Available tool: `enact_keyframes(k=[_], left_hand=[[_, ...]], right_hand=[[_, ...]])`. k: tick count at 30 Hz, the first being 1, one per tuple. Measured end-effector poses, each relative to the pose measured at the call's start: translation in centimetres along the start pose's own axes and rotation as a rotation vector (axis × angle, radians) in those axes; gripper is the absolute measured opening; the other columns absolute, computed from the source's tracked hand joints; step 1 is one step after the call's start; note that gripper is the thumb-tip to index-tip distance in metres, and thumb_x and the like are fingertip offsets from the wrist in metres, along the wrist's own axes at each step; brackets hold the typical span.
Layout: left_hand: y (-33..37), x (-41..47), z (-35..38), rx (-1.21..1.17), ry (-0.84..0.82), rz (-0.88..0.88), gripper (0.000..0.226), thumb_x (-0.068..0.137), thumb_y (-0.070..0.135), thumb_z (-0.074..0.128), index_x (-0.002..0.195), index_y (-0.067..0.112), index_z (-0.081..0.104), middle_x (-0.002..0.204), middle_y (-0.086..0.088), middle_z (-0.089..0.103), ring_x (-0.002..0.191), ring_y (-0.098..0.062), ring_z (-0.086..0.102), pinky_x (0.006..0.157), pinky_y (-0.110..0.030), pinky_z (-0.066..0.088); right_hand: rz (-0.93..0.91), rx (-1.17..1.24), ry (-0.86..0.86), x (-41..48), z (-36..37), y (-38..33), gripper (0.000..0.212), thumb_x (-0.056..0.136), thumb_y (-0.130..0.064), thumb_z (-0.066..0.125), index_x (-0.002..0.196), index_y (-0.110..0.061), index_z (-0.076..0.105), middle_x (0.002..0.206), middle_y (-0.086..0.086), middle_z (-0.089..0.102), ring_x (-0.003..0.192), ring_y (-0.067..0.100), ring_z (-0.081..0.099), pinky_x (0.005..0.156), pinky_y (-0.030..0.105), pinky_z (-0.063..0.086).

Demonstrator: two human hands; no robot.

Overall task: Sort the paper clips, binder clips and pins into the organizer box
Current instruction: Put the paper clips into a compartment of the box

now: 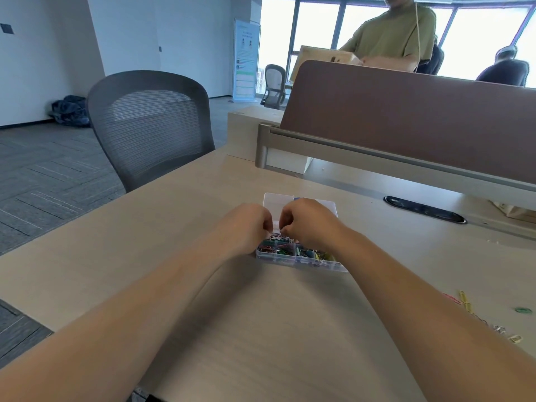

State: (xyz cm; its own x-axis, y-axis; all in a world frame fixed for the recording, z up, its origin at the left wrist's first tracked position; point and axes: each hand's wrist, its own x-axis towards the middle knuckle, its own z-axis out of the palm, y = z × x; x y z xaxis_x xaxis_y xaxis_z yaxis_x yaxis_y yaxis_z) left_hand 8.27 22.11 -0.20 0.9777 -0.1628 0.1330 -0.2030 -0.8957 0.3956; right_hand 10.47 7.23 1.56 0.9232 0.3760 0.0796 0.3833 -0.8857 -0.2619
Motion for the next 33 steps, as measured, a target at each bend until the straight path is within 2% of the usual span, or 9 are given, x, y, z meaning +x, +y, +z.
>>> enact_keyframes(k=[3,6,13,15,18,26,30,33], left_hand=[[0.2,0.0,-0.2,0.008,0.01,0.006,0.021,0.088,0.011,0.055,0.095,0.02,0.073,0.098,-0.003,0.07,0.088,-0.02,0.065,0.079,-0.032,0.054],[0.4,0.0,-0.5,0.027,0.05,0.02,0.022,0.09,0.012,0.055,0.101,0.019,0.072,0.103,-0.004,0.069,0.095,-0.022,0.062,0.084,-0.034,0.052],[0.5,-0.1,-0.7,0.003,0.062,-0.005,0.021,0.091,0.014,0.055,0.101,0.019,0.073,0.102,-0.005,0.07,0.092,-0.021,0.063,0.075,-0.027,0.047],[0.5,-0.1,-0.6,-0.009,0.059,-0.007,0.021,0.091,0.015,0.056,0.103,0.019,0.073,0.104,-0.004,0.07,0.092,-0.02,0.063,0.074,-0.025,0.044],[0.7,-0.1,-0.4,-0.019,0.032,-0.006,0.021,0.092,0.019,0.057,0.106,0.018,0.073,0.103,-0.004,0.071,0.09,-0.02,0.063,0.075,-0.026,0.047],[1.0,-0.1,-0.1,-0.009,0.004,-0.021,0.017,0.087,0.02,0.061,0.096,0.019,0.075,0.092,-0.006,0.071,0.084,-0.023,0.065,0.077,-0.035,0.055],[0.9,-0.1,0.3,0.01,0.002,-0.015,0.015,0.089,0.019,0.06,0.095,0.019,0.074,0.093,-0.004,0.07,0.083,-0.021,0.063,0.068,-0.029,0.049],[0.7,0.1,0.4,0.025,0.017,0.0,0.015,0.09,0.018,0.06,0.096,0.021,0.073,0.096,-0.002,0.069,0.086,-0.02,0.062,0.069,-0.026,0.045]], right_hand=[[-0.005,-0.009,-0.032,0.0,0.0,-0.2,0.016,0.088,-0.013,0.067,0.099,-0.019,0.076,0.097,0.003,0.073,0.084,0.02,0.066,0.081,0.03,0.055],[-0.017,0.008,-0.038,0.0,0.0,-0.3,0.019,0.089,-0.014,0.067,0.104,-0.019,0.076,0.098,0.003,0.073,0.084,0.02,0.065,0.077,0.026,0.052],[-0.036,0.062,-0.034,-0.4,-0.2,0.0,0.026,0.088,-0.014,0.068,0.114,-0.017,0.071,0.109,0.002,0.071,0.087,0.015,0.063,0.081,0.024,0.05],[-0.033,0.048,-0.023,-0.4,-0.3,0.2,0.026,0.088,-0.015,0.068,0.114,-0.016,0.07,0.11,0.001,0.07,0.086,0.015,0.061,0.078,0.025,0.048],[-0.024,0.059,0.009,-0.5,-0.1,0.4,0.024,0.088,-0.015,0.068,0.111,-0.018,0.07,0.109,0.0,0.07,0.089,0.017,0.063,0.081,0.028,0.052],[-0.004,0.043,0.021,-0.6,-0.1,0.1,0.02,0.087,-0.011,0.067,0.105,-0.016,0.073,0.1,0.004,0.071,0.086,0.021,0.064,0.073,0.026,0.047],[-0.017,0.052,0.023,-0.9,0.1,0.2,0.021,0.088,-0.01,0.065,0.108,-0.016,0.07,0.106,0.003,0.069,0.091,0.02,0.062,0.077,0.028,0.05],[-0.014,0.052,0.037,-0.9,0.3,0.2,0.019,0.088,-0.01,0.065,0.105,-0.017,0.069,0.106,0.003,0.069,0.091,0.02,0.062,0.081,0.029,0.052]])
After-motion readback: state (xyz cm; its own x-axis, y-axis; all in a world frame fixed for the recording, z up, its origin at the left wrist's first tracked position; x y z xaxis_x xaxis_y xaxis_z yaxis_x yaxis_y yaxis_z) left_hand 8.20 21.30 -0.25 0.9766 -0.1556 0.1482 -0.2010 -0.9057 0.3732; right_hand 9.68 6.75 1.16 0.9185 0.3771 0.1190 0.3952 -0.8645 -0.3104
